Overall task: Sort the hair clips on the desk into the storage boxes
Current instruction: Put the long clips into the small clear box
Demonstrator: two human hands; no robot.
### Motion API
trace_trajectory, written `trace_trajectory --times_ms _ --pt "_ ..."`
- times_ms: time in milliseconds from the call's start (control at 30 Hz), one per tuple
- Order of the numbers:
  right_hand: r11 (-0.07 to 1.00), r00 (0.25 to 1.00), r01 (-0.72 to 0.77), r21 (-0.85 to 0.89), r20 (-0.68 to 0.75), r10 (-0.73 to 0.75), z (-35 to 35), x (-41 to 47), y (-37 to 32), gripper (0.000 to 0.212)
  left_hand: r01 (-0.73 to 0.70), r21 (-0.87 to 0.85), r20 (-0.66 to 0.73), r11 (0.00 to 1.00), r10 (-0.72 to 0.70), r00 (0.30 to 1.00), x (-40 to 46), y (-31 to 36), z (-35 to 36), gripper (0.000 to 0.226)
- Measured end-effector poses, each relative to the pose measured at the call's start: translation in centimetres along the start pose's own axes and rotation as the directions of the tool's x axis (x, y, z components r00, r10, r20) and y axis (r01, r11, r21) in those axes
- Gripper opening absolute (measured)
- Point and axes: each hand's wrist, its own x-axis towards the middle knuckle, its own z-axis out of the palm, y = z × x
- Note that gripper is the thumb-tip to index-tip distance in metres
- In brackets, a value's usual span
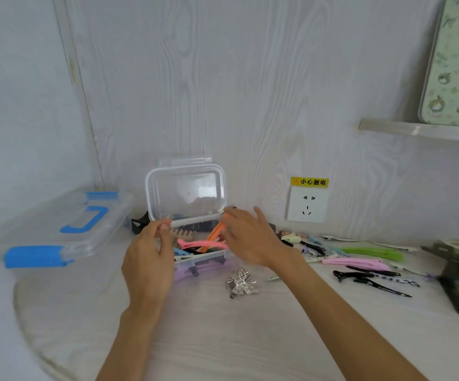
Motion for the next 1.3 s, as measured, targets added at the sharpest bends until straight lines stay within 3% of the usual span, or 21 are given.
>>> trace_trajectory --times_ms 100,167,267,333,433,500,600,667,767,833,867,900,1000,1100,1167,1300 --pt "0.991 0.985 0.030 -0.134 0.174 -0.006 0.4 0.3 -1.3 0.047 0.014 -0.001 0.019 1.000 -0.014 1.000 -0.2 -0.5 0.0 0.027" --pt "0.997 0.981 0.045 -0.063 0.191 -0.032 0.9 0.0 -2.0 0.043 -0.007 -0.020 0.024 1.000 0.007 1.000 -0.3 -0.5 -0.2 0.027" --pt "0.994 0.999 0.030 0.106 -0.031 -0.027 0.6 -1.1 -1.4 0.047 -0.099 -0.003 -0.001 0.995 0.099 0.995 -0.6 0.0 -0.9 0.029" --pt "0.985 0.986 0.065 0.162 -0.163 -0.038 -0.4 -2.3 0.4 0.043 -0.257 0.016 -0.052 0.966 0.258 0.965 -0.8 1.0 -1.4 0.029" --pt "0.965 0.958 0.037 0.261 -0.285 0.040 -2.4 -5.5 4.5 0.037 -0.557 -0.004 -0.041 0.830 0.557 0.830 -2.0 4.0 -0.9 0.022" --pt "0.935 0.943 -0.095 0.342 -0.270 0.194 -3.2 -8.1 8.1 0.028 -0.694 -0.122 0.143 0.710 0.704 0.695 -3.2 6.5 0.7 0.017" --pt "0.877 0.927 -0.308 0.368 -0.094 0.364 -3.1 -11.6 12.9 0.026 -0.711 -0.232 0.592 0.664 0.676 0.438 -5.5 9.0 3.9 0.037" --pt "0.832 0.901 -0.398 0.387 -0.004 0.433 -3.0 -13.9 15.2 0.033 -0.750 -0.159 0.722 0.642 0.594 0.355 -6.7 9.7 6.3 0.053" --pt "0.802 0.899 -0.411 0.432 0.045 0.436 -2.9 -14.7 16.8 0.047 -0.768 -0.042 0.774 0.639 0.507 0.379 -7.1 10.2 8.7 0.067" --pt "0.857 0.904 -0.399 0.327 -0.014 0.427 -2.4 -14.1 16.3 0.049 -0.712 -0.048 0.725 0.701 0.515 0.458 -7.1 9.4 8.7 0.054" --pt "0.885 0.910 -0.382 0.265 -0.061 0.411 -2.8 -13.1 16.0 0.047 -0.698 -0.065 0.670 0.714 0.549 0.500 -6.4 9.4 8.8 0.045" --pt "0.888 0.903 -0.405 0.217 -0.055 0.425 -1.4 -14.0 16.3 0.043 -0.682 -0.089 0.685 0.726 0.542 0.487 -7.6 9.2 9.4 0.038" --pt "0.940 0.926 -0.339 0.033 -0.165 0.340 -0.8 -13.6 16.2 0.030 -0.570 -0.149 0.610 0.808 0.529 0.590 -7.9 9.4 9.1 0.024" --pt "0.945 0.917 -0.320 0.064 -0.232 0.326 -1.4 -13.4 16.3 0.016 -0.471 -0.184 0.537 0.863 0.490 0.687 -7.2 9.8 8.5 0.014" --pt "0.946 0.920 -0.319 0.055 -0.223 0.323 -1.3 -13.4 16.3 0.016 -0.480 -0.139 0.488 0.866 0.482 0.728 -6.5 9.5 7.7 0.013" --pt "0.958 0.935 -0.288 0.013 -0.210 0.284 -0.8 -13.5 16.5 0.022 -0.490 -0.114 0.444 0.864 0.486 0.753 -6.3 9.0 7.1 0.017"
